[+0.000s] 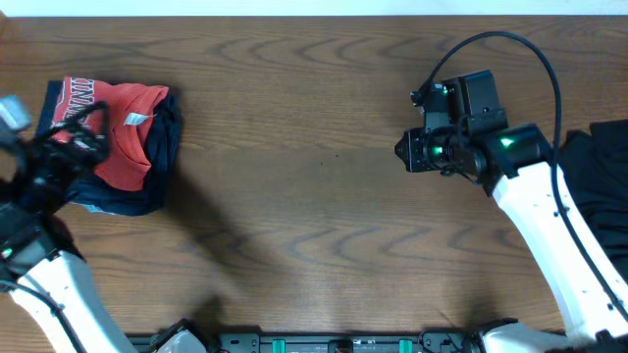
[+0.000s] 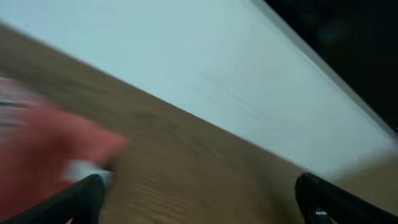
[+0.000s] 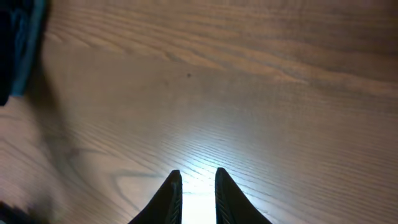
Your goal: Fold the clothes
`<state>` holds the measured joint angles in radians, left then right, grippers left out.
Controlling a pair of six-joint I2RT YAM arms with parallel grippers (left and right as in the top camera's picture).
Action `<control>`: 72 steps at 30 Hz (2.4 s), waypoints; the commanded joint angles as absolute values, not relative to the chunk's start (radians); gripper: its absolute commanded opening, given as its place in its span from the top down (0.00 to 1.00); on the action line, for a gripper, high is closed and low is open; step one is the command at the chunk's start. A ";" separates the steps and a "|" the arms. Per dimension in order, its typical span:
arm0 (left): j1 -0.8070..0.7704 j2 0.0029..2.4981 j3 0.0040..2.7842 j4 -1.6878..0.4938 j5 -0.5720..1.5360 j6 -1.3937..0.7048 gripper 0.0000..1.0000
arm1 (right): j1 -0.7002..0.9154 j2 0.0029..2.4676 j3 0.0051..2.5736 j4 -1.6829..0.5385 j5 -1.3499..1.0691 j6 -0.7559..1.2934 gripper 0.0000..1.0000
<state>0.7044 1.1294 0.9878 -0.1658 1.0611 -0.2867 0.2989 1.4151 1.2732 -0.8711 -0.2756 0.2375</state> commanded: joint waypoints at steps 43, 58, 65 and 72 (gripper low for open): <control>-0.134 0.823 1.034 -0.987 0.141 -0.038 0.02 | 0.387 0.928 1.276 -1.052 -0.221 0.178 0.01; -0.134 0.823 1.034 -0.987 0.141 -0.038 0.02 | 0.361 0.833 1.143 -0.897 -0.094 0.076 0.01; -0.134 0.823 1.034 -0.987 0.141 -0.038 0.02 | 0.267 0.583 0.718 -0.552 -0.094 0.028 0.01; -0.134 0.823 1.034 -0.987 0.141 -0.038 0.02 | 0.225 0.281 0.423 -0.450 -0.066 0.028 0.01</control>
<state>-0.1295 0.8238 1.0126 -0.9863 0.1497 -0.0505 0.2485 0.3920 0.4908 -0.4885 -0.0921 0.0467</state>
